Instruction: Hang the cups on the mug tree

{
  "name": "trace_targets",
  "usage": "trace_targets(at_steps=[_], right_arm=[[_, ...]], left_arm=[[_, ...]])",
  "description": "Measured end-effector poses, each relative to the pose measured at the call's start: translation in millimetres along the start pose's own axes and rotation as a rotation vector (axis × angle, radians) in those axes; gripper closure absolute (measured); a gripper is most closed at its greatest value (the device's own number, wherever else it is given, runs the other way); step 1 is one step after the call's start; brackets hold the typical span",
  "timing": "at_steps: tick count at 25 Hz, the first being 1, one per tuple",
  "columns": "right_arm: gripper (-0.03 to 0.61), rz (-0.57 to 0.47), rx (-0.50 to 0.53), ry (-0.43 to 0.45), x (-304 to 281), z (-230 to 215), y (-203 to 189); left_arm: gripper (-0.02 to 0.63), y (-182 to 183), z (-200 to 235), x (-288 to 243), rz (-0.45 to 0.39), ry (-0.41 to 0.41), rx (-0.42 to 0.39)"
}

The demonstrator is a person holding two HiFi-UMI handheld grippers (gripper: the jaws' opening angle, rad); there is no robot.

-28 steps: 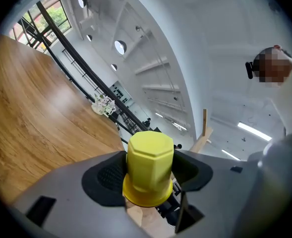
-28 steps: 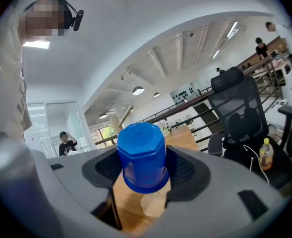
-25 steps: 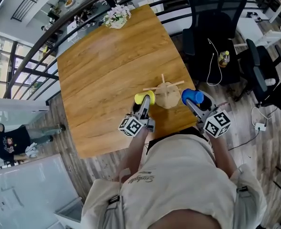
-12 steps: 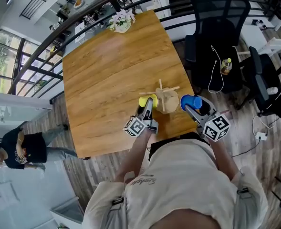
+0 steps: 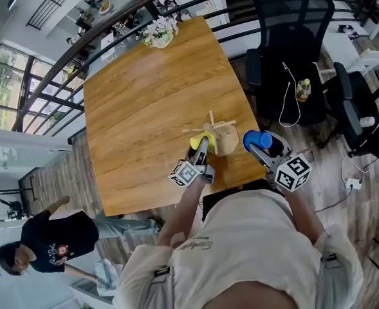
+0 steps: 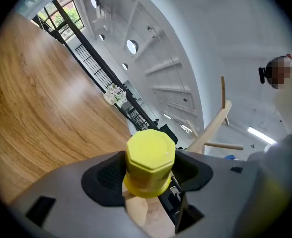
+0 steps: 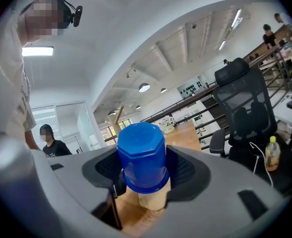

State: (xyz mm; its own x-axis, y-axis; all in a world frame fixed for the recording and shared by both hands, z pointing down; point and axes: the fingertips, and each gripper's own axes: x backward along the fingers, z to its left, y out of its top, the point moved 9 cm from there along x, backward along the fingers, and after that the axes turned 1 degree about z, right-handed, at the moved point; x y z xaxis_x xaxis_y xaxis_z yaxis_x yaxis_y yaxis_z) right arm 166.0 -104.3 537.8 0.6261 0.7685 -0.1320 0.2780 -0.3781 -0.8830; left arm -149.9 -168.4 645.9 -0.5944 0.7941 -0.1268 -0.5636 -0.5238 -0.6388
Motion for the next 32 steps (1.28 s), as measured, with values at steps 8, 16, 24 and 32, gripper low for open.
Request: trace_targets(at_steps=[8,16,24,32], right_arm=[[0.321,0.016,-0.016,0.045,-11,-2,-6],[0.321,0.026,-0.031,0.077,-28,-4,-8],[0.321,0.060,-0.047,0.065,-49,-9,-14],[0.321,0.098,-0.056,0.044,-63,-16,-23]], left_arm=[[0.334,-16,7,29,0.040,0.050,0.007],[0.342,-7,-4,70,0.000,0.036,-0.003],[0.582,2,-24,82,0.038,0.036,-0.156],[0.586,12,-44,83,0.039,-0.026,-0.203]])
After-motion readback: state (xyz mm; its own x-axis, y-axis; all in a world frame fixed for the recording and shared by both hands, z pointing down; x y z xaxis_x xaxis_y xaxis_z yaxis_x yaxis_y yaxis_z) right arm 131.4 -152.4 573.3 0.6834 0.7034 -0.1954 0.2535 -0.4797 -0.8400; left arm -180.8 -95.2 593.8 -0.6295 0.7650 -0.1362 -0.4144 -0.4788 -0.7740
